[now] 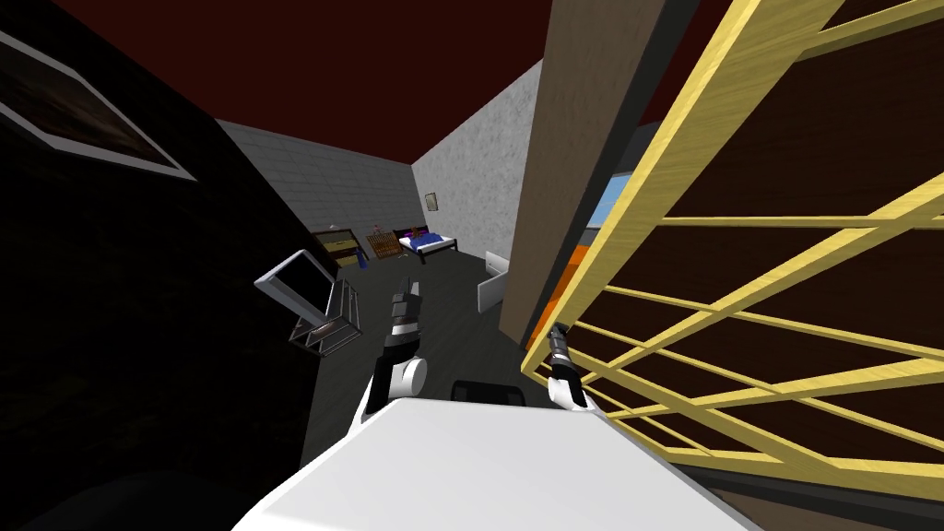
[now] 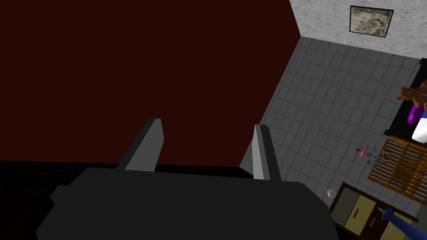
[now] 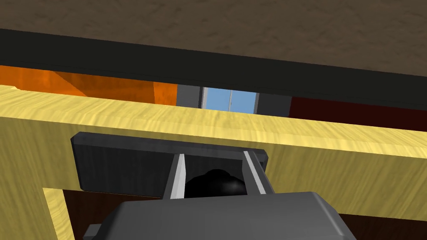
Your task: Push the door open
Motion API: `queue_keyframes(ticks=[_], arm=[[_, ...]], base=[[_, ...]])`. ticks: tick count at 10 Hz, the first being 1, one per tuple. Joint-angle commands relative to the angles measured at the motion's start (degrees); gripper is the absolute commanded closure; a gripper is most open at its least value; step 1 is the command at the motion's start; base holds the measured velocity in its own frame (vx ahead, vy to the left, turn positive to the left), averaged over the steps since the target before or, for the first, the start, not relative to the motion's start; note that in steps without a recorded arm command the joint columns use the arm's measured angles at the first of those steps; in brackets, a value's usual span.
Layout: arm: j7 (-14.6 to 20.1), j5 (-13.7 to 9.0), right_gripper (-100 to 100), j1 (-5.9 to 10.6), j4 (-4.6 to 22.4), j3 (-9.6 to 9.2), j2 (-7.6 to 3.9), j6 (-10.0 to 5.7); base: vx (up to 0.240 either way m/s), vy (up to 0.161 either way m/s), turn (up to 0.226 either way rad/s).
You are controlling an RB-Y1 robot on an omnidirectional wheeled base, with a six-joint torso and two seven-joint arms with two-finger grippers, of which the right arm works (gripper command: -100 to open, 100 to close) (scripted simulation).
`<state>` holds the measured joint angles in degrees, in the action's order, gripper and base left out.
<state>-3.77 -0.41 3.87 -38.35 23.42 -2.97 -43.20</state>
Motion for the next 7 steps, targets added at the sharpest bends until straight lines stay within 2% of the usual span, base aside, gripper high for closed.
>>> queue_keyframes(ticks=[1, 5, 6, 7], arm=[[1.9, -0.7, 100, -0.53, 1.1, 1.54, -1.47, -0.19], [1.9, -0.7, 100, -0.53, 1.3, 1.54, -1.47, -0.19], [4.1, -0.8, 100, -0.26, 1.3, 1.51, -1.47, -0.39], [4.1, -0.8, 100, -0.26, 1.3, 1.51, -1.47, -0.39]], base=[[-0.061, -0.041, 0.058], [-0.012, 0.001, -0.004], [-0.02, -0.015, 0.043], [-0.039, -0.015, 0.06]])
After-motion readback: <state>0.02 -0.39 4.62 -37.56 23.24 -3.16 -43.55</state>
